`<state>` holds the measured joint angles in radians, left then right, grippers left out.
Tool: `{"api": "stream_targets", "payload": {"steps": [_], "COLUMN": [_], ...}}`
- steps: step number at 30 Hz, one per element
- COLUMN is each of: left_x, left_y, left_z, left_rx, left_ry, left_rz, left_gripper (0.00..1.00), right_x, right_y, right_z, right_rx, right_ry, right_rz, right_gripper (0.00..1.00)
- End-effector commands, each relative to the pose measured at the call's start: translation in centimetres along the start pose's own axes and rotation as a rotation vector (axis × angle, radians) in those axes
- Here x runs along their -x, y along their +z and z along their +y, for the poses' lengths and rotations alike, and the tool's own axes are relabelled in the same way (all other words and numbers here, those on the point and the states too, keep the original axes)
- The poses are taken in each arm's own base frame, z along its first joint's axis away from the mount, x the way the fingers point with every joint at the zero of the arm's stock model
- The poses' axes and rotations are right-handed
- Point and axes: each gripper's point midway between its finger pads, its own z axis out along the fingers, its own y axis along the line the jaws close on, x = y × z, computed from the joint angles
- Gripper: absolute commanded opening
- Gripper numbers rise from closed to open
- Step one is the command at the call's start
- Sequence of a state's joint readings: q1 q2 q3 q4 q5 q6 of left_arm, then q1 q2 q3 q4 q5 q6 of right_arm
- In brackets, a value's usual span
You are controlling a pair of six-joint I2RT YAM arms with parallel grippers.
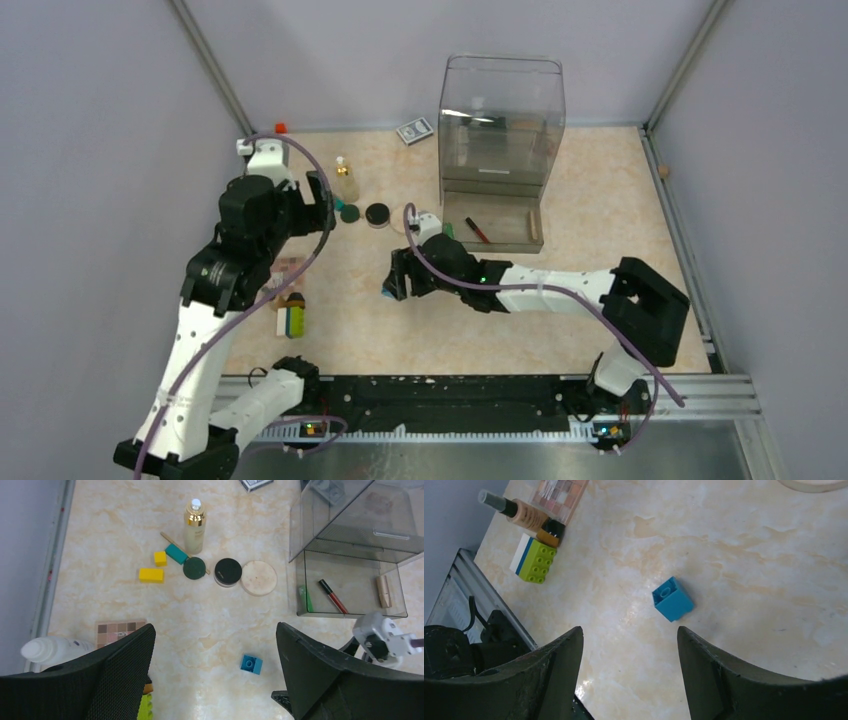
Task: Organize the makeup
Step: Pick up the makeup from the corner of the board.
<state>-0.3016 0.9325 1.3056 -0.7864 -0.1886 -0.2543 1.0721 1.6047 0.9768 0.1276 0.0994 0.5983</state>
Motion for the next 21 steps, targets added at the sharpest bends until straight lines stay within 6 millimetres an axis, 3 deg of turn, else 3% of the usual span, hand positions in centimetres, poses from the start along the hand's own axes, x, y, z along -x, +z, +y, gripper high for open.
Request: {"api": "stream_targets", "payload": {"steps": [1, 6, 11, 14, 21], "left_x": [2.6, 3.7, 4.5, 4.3, 2.8], "left_y": [-3.3, -5.3, -5.7, -6.2, -6.7], "left_z": [1.4, 3.1, 4.8, 7.2, 9.8], "left_rx": [0.034, 0.106, 0.209, 0.357, 0.515], "left_ry": [0.031, -0.005, -0.079, -0.155, -0.227], "left_rz": [-0.139, -0.224, -0.271, -0.279, -0.290], "left_gripper": [0.97, 0.99, 0.99, 0.99, 0.99], "right_x": [1.6, 1.2, 0.8, 0.3, 0.0], "right_y": [1.2, 3.0, 4.5, 5.6, 8.8], "right_z": [4.3, 5.1, 5.2, 5.4, 5.6], "right_rx": [0.107, 0.125, 0.136, 0.169, 0.206], "right_ry": [-0.056, -0.115, -0.229, -0.319, -0.456], "right_rz": [-0.029, 0.006, 0.035, 0.052, 0.069], "right_gripper": [0.68, 0.68, 0.68, 0.69, 0.71]}}
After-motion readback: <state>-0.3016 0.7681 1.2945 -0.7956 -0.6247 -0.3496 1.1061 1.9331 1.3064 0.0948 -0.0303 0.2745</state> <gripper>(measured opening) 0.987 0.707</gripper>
